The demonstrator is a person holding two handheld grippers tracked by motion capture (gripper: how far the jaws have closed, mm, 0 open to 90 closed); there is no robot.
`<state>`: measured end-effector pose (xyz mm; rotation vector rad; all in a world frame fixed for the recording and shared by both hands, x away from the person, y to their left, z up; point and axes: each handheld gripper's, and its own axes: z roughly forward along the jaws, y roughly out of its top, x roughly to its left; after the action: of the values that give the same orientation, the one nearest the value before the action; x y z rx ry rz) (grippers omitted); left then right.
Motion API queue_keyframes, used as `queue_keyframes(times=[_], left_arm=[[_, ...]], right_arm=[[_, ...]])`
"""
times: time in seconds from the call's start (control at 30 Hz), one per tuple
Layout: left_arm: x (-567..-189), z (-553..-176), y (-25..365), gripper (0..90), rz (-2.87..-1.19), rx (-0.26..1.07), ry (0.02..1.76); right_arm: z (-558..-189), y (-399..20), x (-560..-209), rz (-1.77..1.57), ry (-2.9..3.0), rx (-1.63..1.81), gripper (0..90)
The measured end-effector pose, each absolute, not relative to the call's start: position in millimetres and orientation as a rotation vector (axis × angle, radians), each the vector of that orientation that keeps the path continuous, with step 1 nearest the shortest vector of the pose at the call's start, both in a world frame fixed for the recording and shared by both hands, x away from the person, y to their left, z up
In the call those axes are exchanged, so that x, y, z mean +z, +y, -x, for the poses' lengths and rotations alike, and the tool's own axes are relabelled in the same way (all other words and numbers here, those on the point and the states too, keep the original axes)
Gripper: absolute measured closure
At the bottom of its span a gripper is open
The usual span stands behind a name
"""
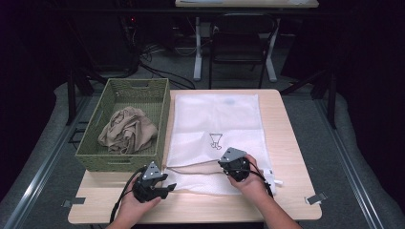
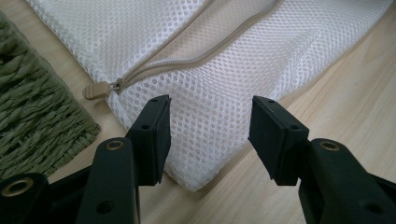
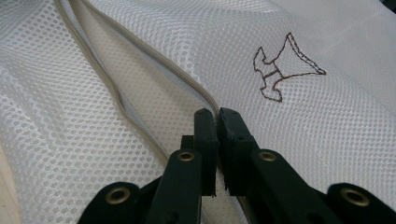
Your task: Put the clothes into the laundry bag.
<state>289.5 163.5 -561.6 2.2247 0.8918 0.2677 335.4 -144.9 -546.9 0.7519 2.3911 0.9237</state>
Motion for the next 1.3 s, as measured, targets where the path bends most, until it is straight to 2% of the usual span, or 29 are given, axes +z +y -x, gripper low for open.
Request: queue_keyframes(times=[0.4, 1.3], left_arm=[[-567, -290, 159, 52.4, -2.267, 0.263, 0.885], [-571, -291, 157, 51.6, -2.268, 0.254, 0.9]], right_arm=[[-335, -143, -539, -0.725, 2.372, 0.931, 86.2], [-349, -139, -507, -0.677, 2.39, 0.933, 86.6]])
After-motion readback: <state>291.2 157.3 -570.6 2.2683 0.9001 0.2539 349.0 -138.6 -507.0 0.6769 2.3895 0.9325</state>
